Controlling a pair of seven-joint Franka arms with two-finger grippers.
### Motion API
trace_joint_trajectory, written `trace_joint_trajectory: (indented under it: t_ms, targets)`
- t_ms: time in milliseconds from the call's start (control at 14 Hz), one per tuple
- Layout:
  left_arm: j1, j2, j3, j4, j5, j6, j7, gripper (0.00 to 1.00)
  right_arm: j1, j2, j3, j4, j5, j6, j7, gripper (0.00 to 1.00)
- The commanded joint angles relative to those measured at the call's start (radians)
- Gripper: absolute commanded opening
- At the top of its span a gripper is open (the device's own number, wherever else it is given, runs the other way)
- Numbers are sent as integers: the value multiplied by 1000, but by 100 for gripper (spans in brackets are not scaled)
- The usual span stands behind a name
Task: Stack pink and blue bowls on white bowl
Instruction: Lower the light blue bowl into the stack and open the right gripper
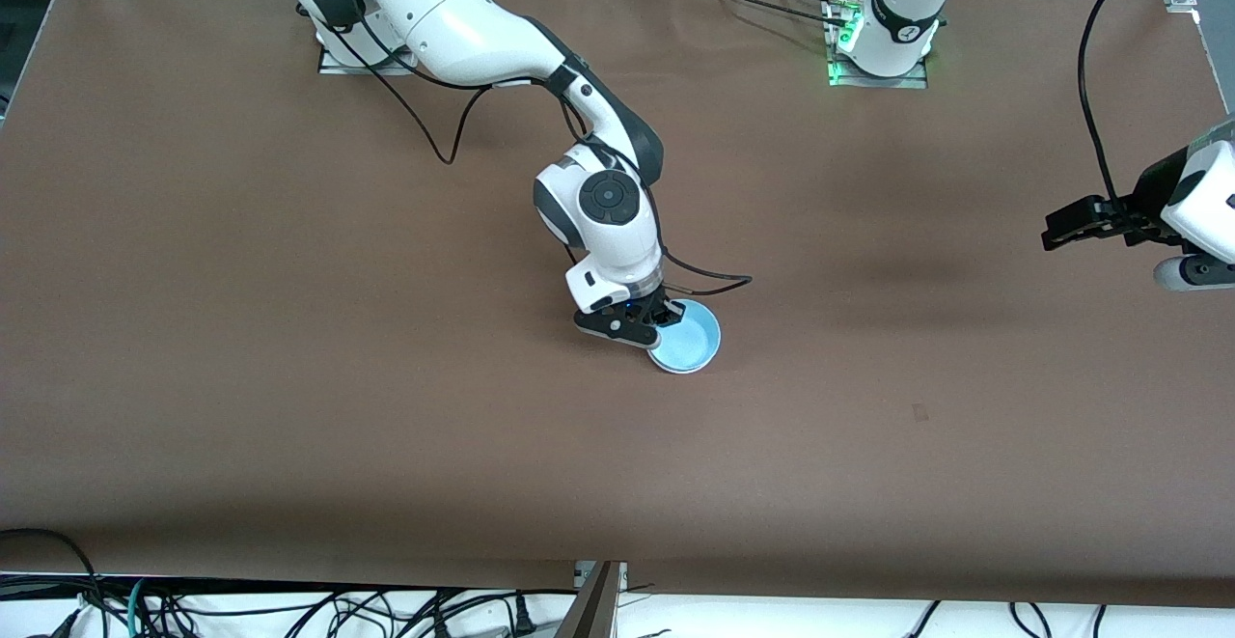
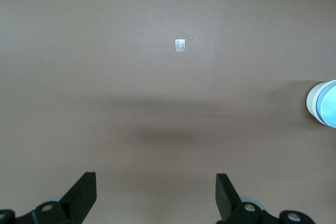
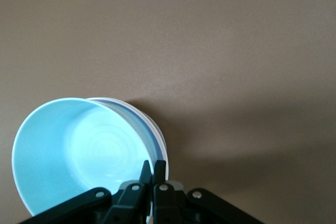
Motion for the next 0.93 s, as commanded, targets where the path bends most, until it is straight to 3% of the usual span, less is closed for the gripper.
trace_joint_trajectory:
  t_ms: [0, 71, 214, 643, 857]
  targets:
    - [-7, 12, 4, 30, 13, -21, 15, 100, 10, 23, -10, 41, -16, 0, 6, 0]
    - [-7, 12, 4, 30, 13, -21, 15, 100, 10, 23, -10, 41, -16, 0, 6, 0]
    - [-7, 12, 4, 30, 13, -21, 15, 100, 8, 23, -10, 41, -16, 0, 8, 17]
    - [-7, 12, 4, 30, 13, -21, 15, 100, 6, 15, -12, 41, -14, -20, 3, 21]
    - [-7, 12, 4, 30, 13, -19, 15, 100, -16, -5, -10, 79, -12, -115, -20, 21]
